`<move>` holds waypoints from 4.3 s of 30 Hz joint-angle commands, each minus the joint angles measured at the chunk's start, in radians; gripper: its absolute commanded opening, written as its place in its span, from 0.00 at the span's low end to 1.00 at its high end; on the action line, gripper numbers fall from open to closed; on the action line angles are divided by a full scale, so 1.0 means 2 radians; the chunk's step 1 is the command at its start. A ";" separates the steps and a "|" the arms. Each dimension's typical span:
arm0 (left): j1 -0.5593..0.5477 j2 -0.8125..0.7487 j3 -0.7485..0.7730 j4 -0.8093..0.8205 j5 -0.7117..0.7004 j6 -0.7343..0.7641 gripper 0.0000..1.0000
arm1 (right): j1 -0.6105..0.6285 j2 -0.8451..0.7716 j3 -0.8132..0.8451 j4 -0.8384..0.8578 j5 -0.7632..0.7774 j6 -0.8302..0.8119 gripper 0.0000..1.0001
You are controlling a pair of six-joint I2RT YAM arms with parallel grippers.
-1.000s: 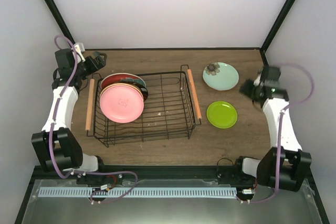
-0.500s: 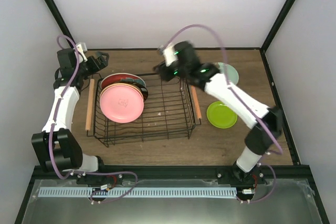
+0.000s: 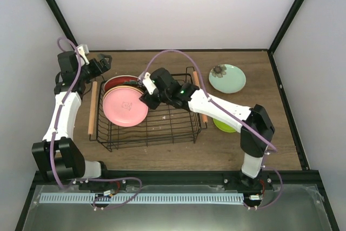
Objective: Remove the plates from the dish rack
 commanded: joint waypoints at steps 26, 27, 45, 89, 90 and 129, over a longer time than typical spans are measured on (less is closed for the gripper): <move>-0.001 -0.011 -0.017 0.023 0.003 -0.005 1.00 | 0.003 0.050 -0.063 0.059 -0.049 0.018 0.39; -0.001 -0.011 -0.017 0.023 0.004 -0.005 1.00 | 0.003 0.052 -0.061 0.057 -0.049 0.017 0.39; -0.001 -0.008 -0.018 0.026 0.006 -0.007 1.00 | 0.003 0.053 -0.062 0.048 -0.037 0.019 0.11; -0.001 -0.006 -0.020 0.033 0.008 -0.017 1.00 | 0.001 -0.098 -0.034 -0.010 0.056 0.032 0.01; -0.001 -0.006 -0.019 0.033 0.008 -0.017 1.00 | 0.001 -0.102 -0.024 -0.013 0.063 0.030 0.01; -0.005 0.005 0.008 0.031 0.009 -0.021 1.00 | -0.590 0.030 0.065 -0.185 -0.183 0.255 0.01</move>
